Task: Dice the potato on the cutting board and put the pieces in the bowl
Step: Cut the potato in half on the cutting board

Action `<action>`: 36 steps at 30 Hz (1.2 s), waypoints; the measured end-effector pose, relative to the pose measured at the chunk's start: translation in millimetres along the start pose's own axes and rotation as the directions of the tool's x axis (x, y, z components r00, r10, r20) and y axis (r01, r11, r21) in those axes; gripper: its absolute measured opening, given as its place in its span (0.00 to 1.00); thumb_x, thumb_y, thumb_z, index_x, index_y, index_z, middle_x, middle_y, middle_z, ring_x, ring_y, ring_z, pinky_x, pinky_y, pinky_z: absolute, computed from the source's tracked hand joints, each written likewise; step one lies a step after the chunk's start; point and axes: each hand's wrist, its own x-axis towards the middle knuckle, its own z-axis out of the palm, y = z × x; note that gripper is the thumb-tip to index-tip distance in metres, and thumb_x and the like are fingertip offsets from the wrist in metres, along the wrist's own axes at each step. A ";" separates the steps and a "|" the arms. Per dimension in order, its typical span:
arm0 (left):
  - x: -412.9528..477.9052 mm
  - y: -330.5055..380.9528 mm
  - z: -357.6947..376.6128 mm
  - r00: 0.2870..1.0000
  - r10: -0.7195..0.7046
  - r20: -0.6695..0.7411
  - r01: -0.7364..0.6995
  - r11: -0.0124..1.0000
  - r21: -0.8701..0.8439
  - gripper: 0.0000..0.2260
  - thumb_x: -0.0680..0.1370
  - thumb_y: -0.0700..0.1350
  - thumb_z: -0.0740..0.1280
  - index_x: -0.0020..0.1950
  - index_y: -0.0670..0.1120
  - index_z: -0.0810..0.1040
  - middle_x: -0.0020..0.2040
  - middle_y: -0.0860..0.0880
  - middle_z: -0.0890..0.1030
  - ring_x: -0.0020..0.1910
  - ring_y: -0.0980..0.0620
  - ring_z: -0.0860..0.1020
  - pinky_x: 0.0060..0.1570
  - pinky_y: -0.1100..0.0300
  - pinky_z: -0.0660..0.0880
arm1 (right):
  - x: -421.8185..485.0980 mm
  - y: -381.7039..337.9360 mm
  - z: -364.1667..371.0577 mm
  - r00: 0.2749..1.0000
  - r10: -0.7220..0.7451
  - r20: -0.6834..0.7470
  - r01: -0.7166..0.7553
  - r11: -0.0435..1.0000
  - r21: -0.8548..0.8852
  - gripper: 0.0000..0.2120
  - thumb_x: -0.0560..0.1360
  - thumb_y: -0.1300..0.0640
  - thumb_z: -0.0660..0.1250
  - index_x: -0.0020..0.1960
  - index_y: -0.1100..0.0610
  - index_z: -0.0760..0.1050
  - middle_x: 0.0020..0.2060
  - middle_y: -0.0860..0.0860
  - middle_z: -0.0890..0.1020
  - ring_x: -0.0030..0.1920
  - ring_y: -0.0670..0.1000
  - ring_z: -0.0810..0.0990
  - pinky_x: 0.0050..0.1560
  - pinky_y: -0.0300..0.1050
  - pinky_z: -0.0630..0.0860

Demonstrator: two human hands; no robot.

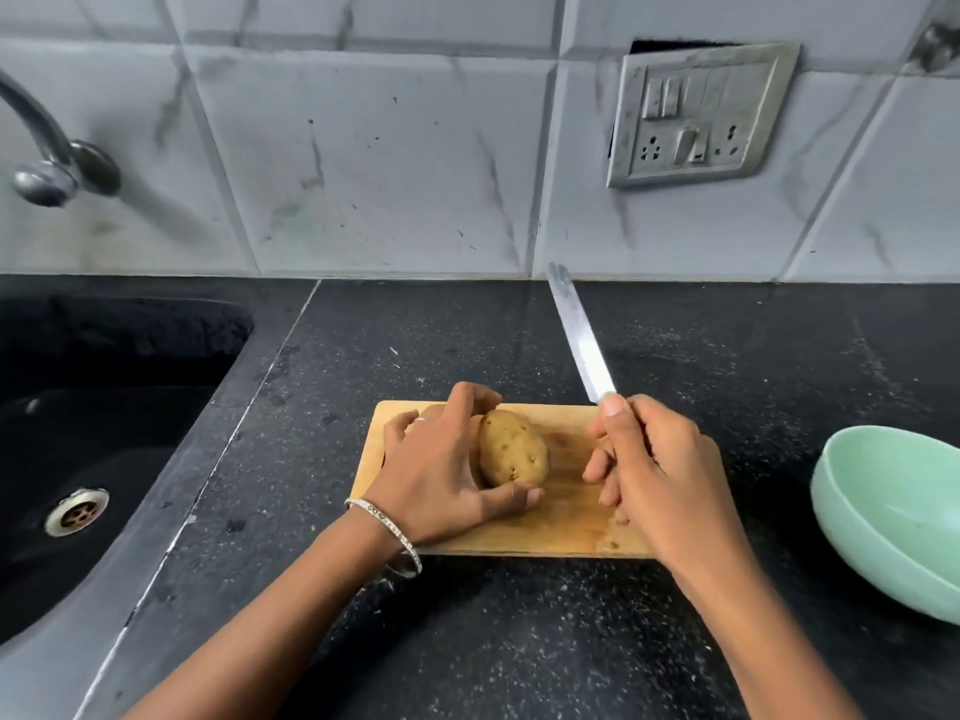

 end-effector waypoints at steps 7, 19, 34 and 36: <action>-5.2 8.7 3.0 1.000 -0.024 0.001 0.024 1.000 -0.006 0.37 0.64 0.66 0.75 0.66 0.56 0.64 0.60 0.60 0.75 0.63 0.57 0.73 0.63 0.51 0.61 | -40.5 3.6 -4.5 0.998 -0.056 0.026 0.059 0.991 -0.118 0.13 0.82 0.43 0.58 0.46 0.46 0.77 0.33 0.41 0.82 0.31 0.44 0.79 0.38 0.53 0.78; -19.9 0.8 5.8 0.996 -0.032 -0.080 0.022 0.991 -0.132 0.33 0.66 0.59 0.78 0.66 0.52 0.70 0.63 0.54 0.78 0.63 0.54 0.75 0.63 0.51 0.72 | -80.7 -1.4 6.9 0.992 -0.125 0.035 0.129 0.957 -0.258 0.19 0.84 0.49 0.57 0.74 0.36 0.68 0.45 0.45 0.84 0.44 0.50 0.81 0.43 0.48 0.73; 10.5 -30.4 -21.3 0.961 -0.122 0.248 0.078 0.981 0.179 0.58 0.56 0.84 0.53 0.79 0.54 0.53 0.79 0.47 0.61 0.78 0.48 0.56 0.75 0.38 0.40 | -40.6 13.7 9.6 1.000 -0.027 -0.011 0.017 0.831 -0.556 0.11 0.85 0.45 0.52 0.50 0.50 0.65 0.40 0.47 0.78 0.37 0.52 0.73 0.29 0.44 0.60; 8.5 -31.7 -19.7 0.966 -0.109 0.235 0.059 0.976 0.209 0.61 0.53 0.86 0.49 0.79 0.53 0.55 0.78 0.49 0.61 0.78 0.49 0.57 0.76 0.39 0.42 | -38.7 18.1 8.3 0.998 -0.025 0.051 0.050 0.802 -0.595 0.11 0.85 0.45 0.50 0.51 0.50 0.65 0.42 0.50 0.81 0.39 0.55 0.77 0.32 0.49 0.64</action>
